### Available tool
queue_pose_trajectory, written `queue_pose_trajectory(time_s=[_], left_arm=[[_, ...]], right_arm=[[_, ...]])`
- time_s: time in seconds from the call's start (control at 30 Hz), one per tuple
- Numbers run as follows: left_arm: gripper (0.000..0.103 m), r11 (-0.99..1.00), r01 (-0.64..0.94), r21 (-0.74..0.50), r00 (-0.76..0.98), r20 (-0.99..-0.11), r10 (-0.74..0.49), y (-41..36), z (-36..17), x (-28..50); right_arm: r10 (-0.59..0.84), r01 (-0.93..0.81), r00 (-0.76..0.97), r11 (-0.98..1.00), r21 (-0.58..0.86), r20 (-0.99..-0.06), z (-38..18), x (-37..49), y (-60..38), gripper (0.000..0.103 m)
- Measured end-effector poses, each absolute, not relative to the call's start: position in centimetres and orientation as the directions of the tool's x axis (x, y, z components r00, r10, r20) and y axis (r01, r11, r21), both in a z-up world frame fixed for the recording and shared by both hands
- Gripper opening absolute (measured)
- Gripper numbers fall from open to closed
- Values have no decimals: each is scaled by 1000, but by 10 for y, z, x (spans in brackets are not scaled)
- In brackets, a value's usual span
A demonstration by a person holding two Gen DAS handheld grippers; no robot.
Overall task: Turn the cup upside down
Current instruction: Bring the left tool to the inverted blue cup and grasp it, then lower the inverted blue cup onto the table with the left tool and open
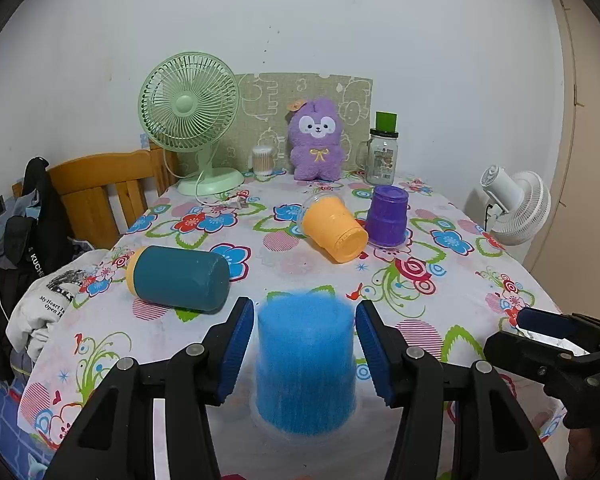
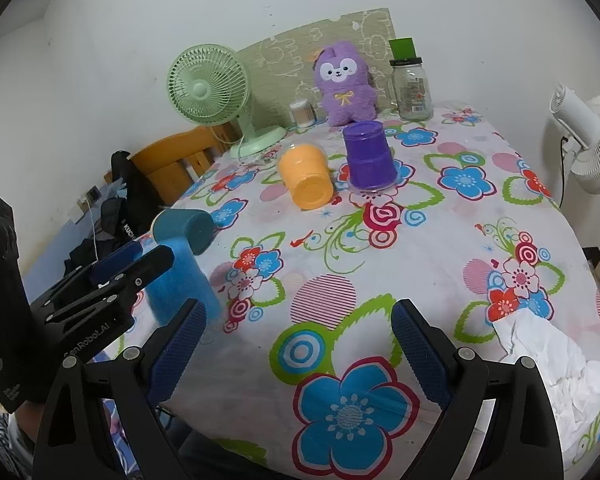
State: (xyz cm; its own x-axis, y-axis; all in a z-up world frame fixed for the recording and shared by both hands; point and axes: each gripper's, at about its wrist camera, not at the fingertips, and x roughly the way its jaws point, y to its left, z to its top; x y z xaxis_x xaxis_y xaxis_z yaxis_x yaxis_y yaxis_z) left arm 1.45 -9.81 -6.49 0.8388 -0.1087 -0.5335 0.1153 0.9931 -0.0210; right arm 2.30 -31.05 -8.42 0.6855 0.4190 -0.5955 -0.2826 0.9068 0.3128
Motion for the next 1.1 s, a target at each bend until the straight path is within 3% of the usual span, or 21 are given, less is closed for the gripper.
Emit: queue_pose_trajectory(time_s=[1.1], left_arm=[[55, 993, 111, -28, 839, -534, -109, -95, -61, 12]], right_arm=[[422, -293, 680, 906, 305, -600, -85, 24, -300, 95]])
